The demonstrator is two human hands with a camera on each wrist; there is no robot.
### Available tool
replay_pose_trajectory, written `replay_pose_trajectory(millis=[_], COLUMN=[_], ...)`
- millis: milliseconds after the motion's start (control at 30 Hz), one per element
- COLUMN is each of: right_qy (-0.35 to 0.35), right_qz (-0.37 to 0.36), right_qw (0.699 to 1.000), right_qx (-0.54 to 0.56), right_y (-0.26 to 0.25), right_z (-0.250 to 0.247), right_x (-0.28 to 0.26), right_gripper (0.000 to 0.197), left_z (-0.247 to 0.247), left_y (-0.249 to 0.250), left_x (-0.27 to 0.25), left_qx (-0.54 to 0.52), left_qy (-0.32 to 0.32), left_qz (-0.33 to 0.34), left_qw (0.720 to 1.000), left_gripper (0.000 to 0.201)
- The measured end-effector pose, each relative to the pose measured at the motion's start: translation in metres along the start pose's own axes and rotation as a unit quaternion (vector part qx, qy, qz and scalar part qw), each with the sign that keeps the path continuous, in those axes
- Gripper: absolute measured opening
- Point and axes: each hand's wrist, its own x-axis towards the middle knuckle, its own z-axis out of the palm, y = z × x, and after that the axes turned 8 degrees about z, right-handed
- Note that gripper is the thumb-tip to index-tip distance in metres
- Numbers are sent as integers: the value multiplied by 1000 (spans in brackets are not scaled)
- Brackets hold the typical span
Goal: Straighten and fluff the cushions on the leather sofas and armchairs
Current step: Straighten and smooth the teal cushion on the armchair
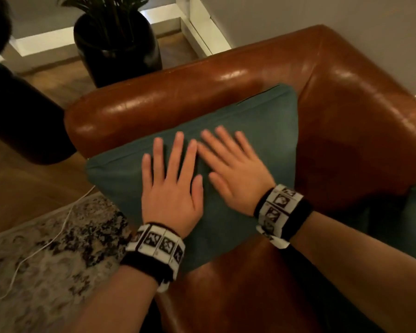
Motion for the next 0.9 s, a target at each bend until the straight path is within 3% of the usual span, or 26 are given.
replay_pose_trajectory(millis=[33,100,167,233,300,367,467,500,533,600,667,733,867,900], right_qy=[-24,-49,-49,-53,-50,-25,-19,-30,-21,36,81,97,99,79], right_qz=[-44,-21,103,246,311,276,41,0,2,131,322,455,629,640], right_qw=[998,997,993,968,949,961,998,999,999,989,937,868,675,659], right_qx=[-25,-48,-28,-9,4,21,49,40,28,56,108,173,373,387], right_y=[-6,20,69,110,111,71,-27,-50,-56,-35,-3,17,31,33], right_z=[3,5,6,1,-7,-13,-5,3,13,37,59,80,106,104], right_x=[4,14,18,17,21,23,3,-8,-18,-33,-53,-76,-103,-106], right_gripper=[57,57,57,56,57,61,61,60,58,56,58,59,53,53], left_z=[-3,-6,-11,-19,-24,-24,-23,-22,-22,-20,-18,-16,-18,-20], left_y=[-7,-33,-61,-74,-72,-64,-58,-60,-63,-69,-71,-69,-66,-65], left_x=[11,15,4,-4,-5,-4,-5,-5,-5,-3,-3,-5,-6,-6], left_qx=[18,47,61,66,63,54,49,50,50,44,40,43,42,40], left_qy=[-25,-63,-73,-85,-88,-78,-67,-66,-65,-65,-62,-56,-63,-62], left_qz=[6,2,-21,-42,-54,-61,-61,-61,-64,-76,-81,-80,-82,-82], left_qw=[999,997,995,993,993,994,995,995,995,994,994,994,994,994], left_gripper=[60,60,61,62,61,60,60,60,59,58,58,59,59,59])
